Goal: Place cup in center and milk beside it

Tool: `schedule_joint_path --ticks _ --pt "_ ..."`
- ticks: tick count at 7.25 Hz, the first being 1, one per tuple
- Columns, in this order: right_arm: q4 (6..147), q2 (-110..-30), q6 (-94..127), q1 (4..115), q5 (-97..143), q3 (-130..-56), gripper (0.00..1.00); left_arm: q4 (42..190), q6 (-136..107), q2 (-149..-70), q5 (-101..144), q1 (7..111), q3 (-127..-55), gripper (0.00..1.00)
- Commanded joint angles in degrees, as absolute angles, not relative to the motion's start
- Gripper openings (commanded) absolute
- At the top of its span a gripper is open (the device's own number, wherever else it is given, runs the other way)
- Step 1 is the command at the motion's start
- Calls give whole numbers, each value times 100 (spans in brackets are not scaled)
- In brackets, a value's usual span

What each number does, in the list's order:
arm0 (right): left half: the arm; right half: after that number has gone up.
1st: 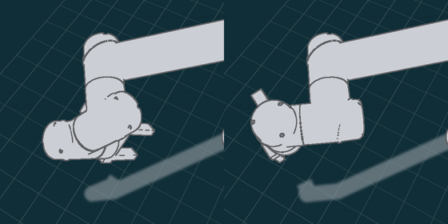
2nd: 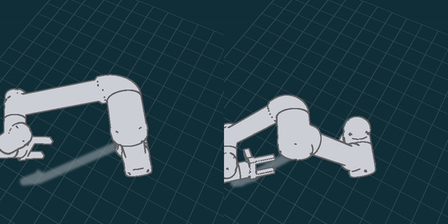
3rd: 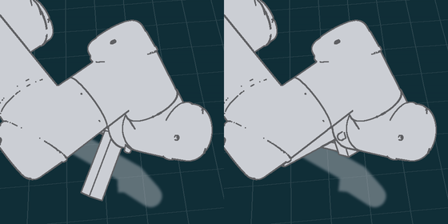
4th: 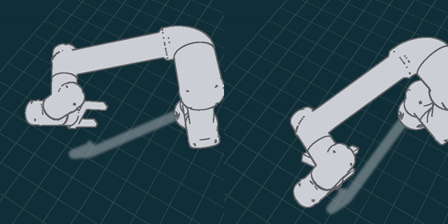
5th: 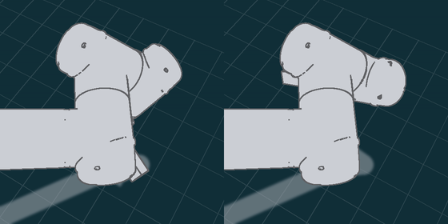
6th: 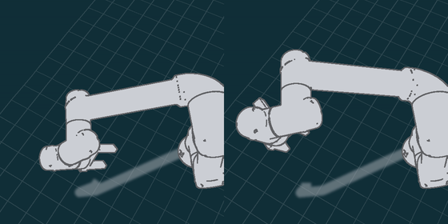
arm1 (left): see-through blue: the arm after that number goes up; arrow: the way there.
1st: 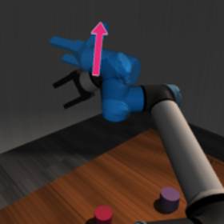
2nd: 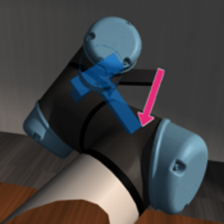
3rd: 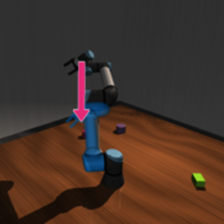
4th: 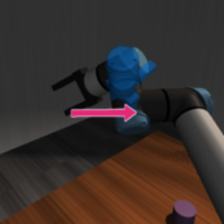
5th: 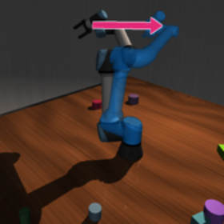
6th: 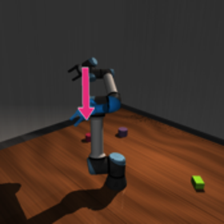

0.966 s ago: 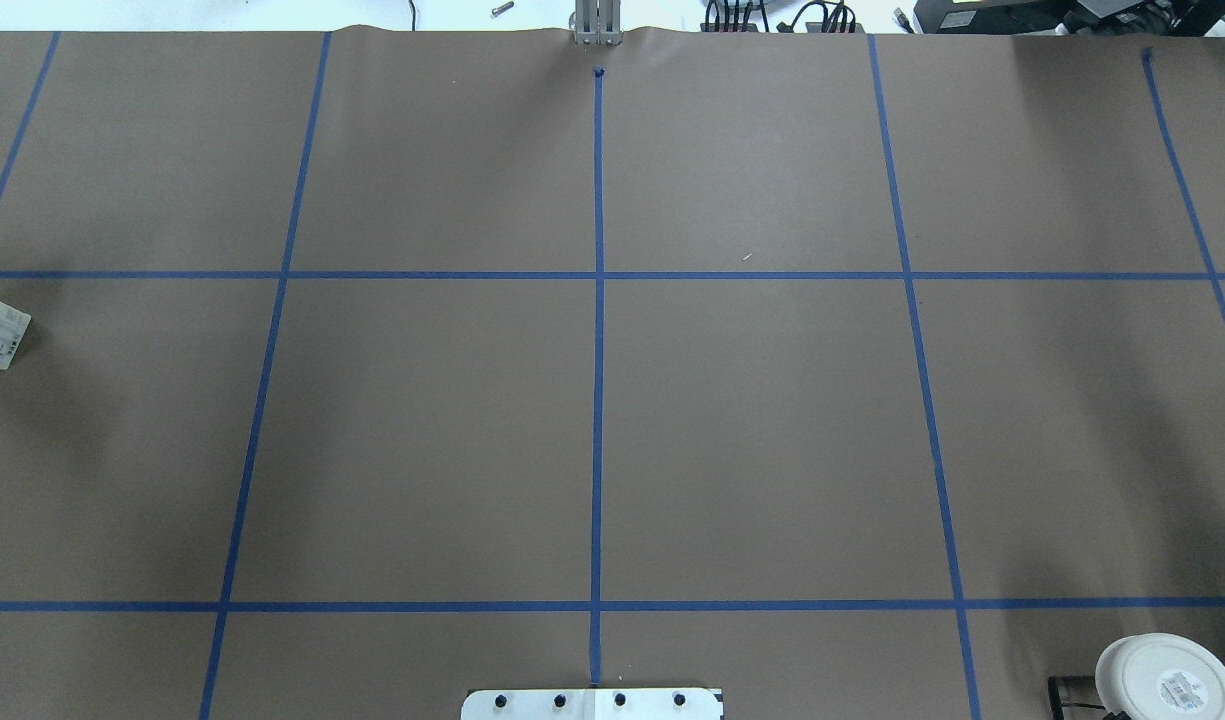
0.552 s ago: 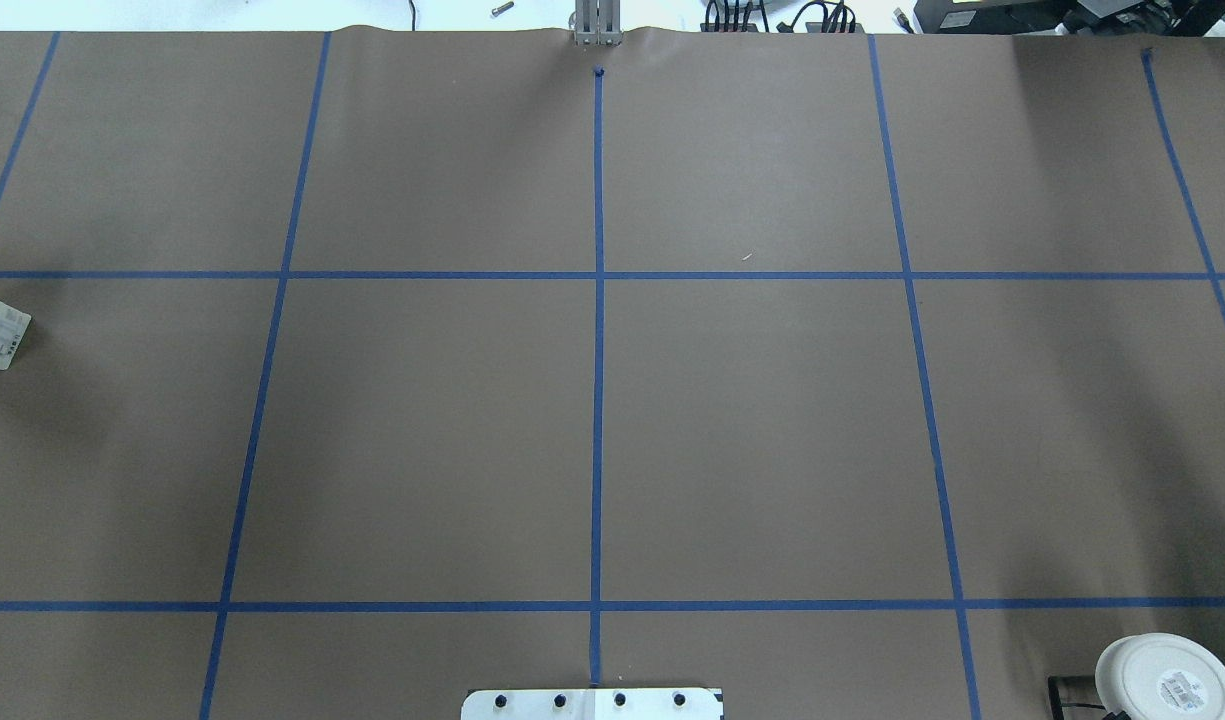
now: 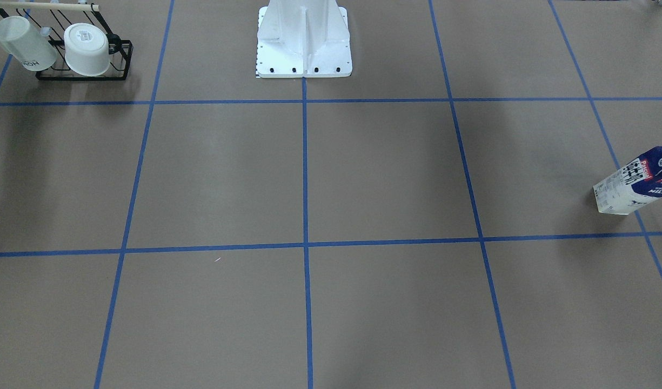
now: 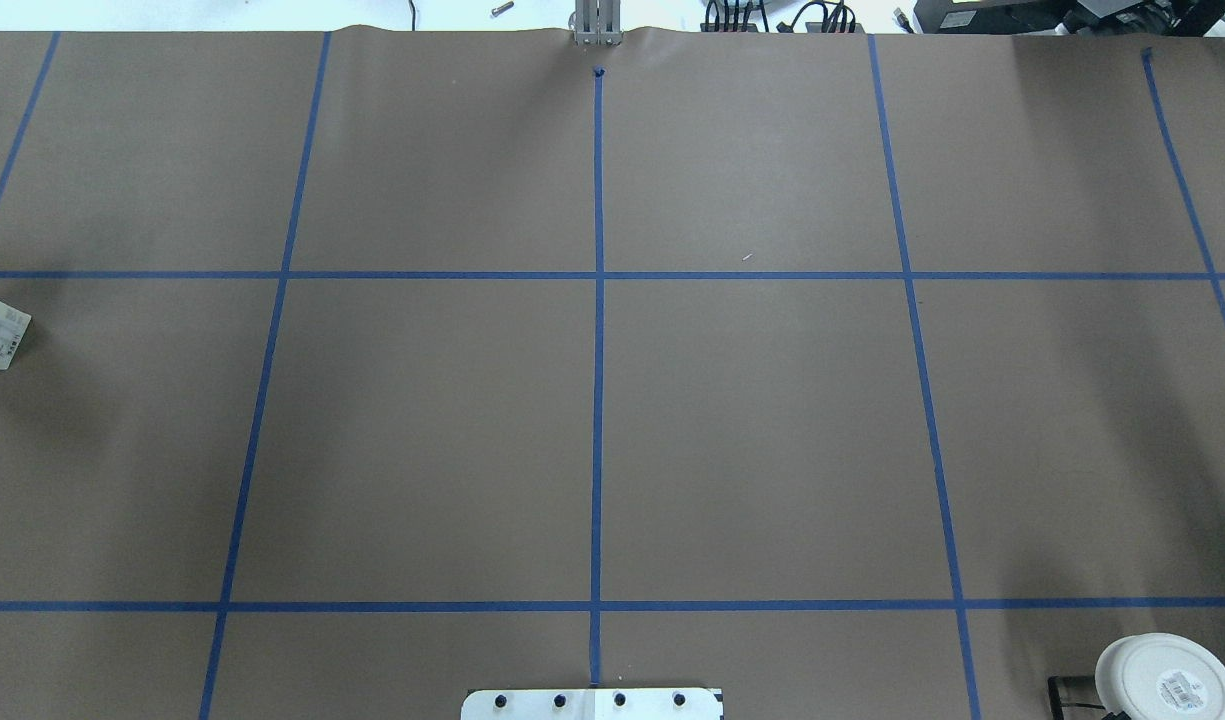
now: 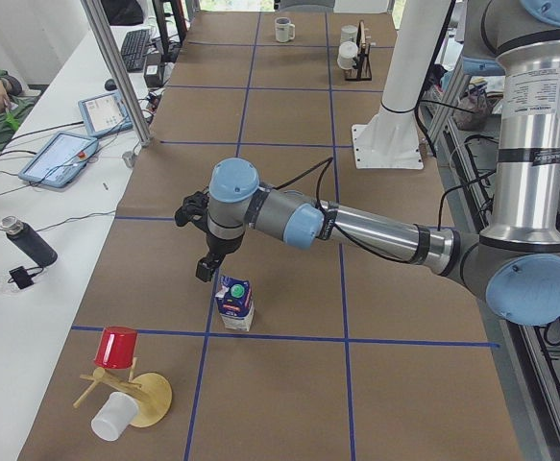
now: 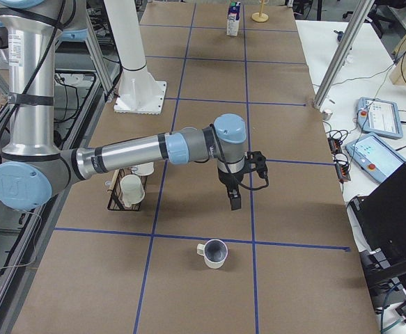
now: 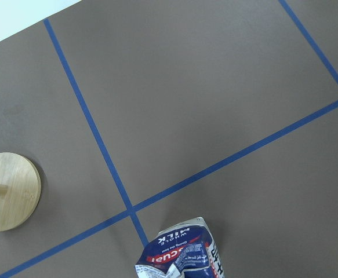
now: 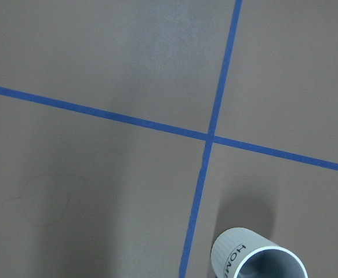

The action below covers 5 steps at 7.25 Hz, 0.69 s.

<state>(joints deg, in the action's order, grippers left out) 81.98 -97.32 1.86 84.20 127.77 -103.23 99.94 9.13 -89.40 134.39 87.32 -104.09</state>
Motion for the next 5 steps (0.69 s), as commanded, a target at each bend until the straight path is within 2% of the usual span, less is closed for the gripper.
schedule_joint_path --ticks 1,2,5 --pt "6806 -9932 613 8403 12832 -9181 97 10011 905 -8947 13447 8728 -10433 99" --pt "6498 -9906 624 8359 12815 -8932 97 10011 905 -8947 13447 8728 -10441 99" --pt "6460 -9932 895 7965 12815 -8930 91 10037 914 -8965 13447 8728 -10450 99"
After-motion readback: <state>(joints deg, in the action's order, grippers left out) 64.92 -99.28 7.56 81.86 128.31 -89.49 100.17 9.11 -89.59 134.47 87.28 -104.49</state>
